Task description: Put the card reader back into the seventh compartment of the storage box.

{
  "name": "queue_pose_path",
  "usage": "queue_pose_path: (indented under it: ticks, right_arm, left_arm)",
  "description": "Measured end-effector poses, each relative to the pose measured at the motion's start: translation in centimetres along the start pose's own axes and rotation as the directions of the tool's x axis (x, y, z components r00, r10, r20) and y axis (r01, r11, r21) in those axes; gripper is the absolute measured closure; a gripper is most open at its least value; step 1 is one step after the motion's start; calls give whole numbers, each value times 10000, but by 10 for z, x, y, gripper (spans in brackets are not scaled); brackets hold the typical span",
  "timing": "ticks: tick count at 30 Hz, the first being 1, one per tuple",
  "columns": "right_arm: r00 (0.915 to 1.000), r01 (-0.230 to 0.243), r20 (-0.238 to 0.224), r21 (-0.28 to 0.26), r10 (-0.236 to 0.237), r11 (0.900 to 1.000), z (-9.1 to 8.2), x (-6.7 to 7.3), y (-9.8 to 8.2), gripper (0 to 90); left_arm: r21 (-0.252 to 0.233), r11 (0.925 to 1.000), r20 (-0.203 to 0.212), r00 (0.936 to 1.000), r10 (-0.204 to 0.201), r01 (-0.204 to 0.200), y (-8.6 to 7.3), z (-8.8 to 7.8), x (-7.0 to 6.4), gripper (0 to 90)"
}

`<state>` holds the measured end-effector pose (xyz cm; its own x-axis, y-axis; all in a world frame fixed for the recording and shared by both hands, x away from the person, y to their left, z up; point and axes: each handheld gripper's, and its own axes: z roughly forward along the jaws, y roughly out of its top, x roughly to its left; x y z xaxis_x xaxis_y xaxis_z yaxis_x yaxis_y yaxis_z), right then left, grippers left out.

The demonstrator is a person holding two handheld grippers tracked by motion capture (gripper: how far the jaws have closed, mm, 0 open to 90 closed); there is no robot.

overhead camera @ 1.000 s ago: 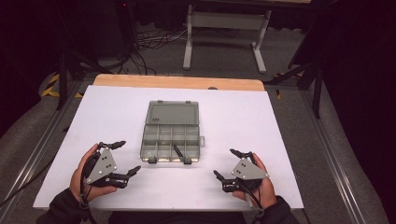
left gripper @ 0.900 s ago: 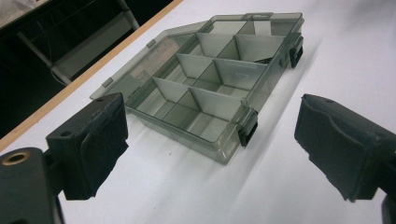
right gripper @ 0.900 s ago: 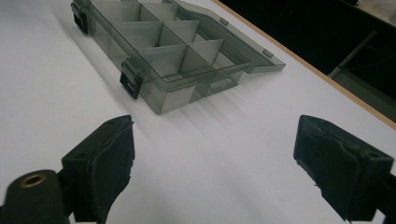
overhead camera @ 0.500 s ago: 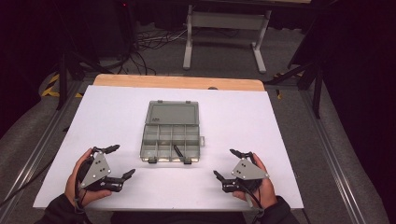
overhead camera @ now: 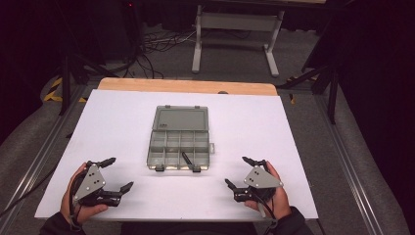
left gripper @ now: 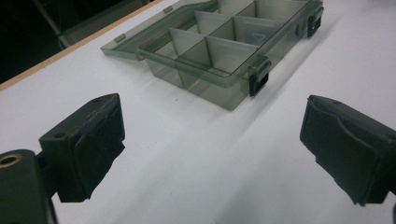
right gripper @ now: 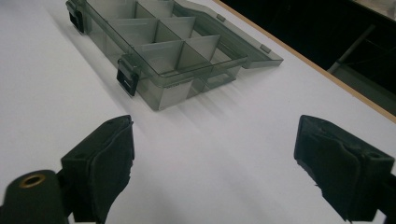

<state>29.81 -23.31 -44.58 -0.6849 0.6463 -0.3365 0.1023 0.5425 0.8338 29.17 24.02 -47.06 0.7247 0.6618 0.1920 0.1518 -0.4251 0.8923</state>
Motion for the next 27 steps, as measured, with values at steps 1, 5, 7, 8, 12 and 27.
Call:
queue_pose_path:
  ticks: [1,5,7,8,12,27]
  right_arm:
    - [10000,0,0,0,0,10000,0,0,0,131]
    - [10000,-41,-6,48,41,10000,0,0,-1,128]
    - [10000,-63,-9,46,63,10000,0,0,-2,126]
    - [10000,-86,-28,27,86,10000,0,0,-2,125]
    - [9999,-131,-22,0,131,9999,0,-1,-3,124]
    - [9999,-119,-105,-129,118,9998,-1,-2,-2,105]
  left_arm:
    - [0,10000,0,10000,0,0,0,0,0,74]
    - [-116,9994,50,9995,-317,317,-6,-5,3,69]
    - [-167,9986,43,9988,-498,498,-10,-8,4,67]
    - [-167,9986,43,9988,-498,498,-10,-8,4,65]
    - [-215,9976,73,9978,-657,659,-13,-12,6,61]
    - [-196,9982,63,9984,-565,567,-13,-13,4,59]
